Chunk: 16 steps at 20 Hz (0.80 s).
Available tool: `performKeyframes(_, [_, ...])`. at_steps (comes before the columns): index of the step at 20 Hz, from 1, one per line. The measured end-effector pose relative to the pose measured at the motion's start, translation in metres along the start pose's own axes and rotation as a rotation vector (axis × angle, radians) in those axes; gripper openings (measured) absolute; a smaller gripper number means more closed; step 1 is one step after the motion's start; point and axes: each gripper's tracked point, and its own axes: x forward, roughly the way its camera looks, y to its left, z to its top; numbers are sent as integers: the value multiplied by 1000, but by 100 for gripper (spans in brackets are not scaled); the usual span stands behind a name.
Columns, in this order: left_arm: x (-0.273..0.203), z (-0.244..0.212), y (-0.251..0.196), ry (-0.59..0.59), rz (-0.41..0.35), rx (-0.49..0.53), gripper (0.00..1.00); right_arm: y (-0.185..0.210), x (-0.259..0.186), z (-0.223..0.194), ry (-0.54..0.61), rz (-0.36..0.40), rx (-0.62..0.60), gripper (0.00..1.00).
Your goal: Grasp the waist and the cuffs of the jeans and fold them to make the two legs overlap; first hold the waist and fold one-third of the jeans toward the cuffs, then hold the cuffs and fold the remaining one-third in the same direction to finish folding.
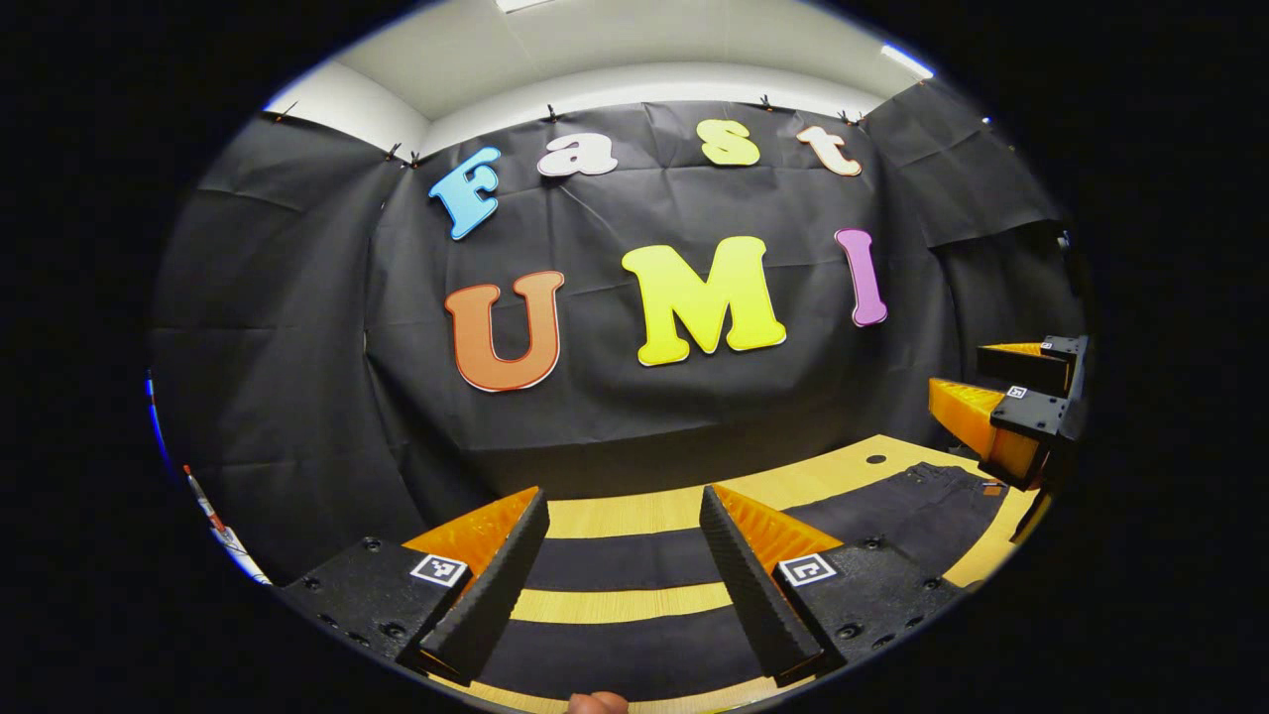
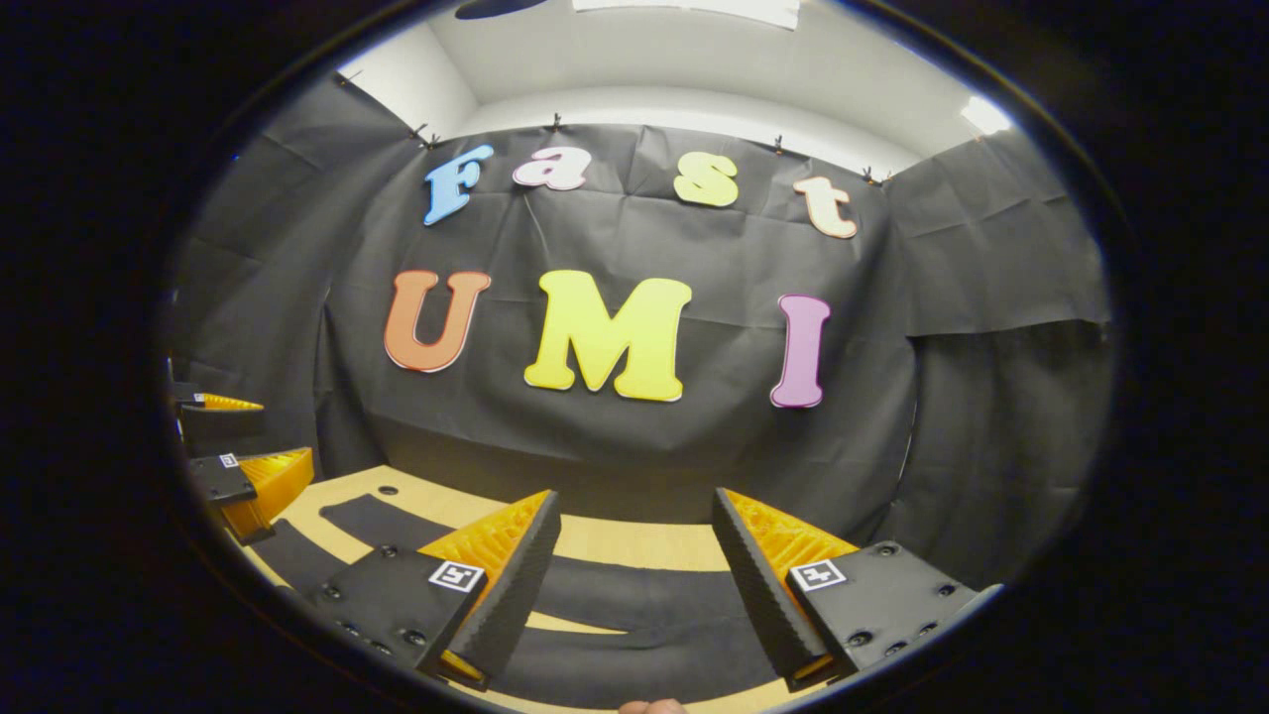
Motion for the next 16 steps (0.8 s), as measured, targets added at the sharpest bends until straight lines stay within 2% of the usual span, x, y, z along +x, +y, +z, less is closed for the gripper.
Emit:
performKeyframes(8, [2,-16,5,53,5,-5,98,-4,-1,-12,37,9,-10,94])
performKeyframes(13, [-21,-70,31,237,49,-78,98,-47,-18,-55,184,-64,19,94])
performKeyframes(16, [-33,-100,47,357,85,-151,98,-77,-24,-89,305,-124,139,96])
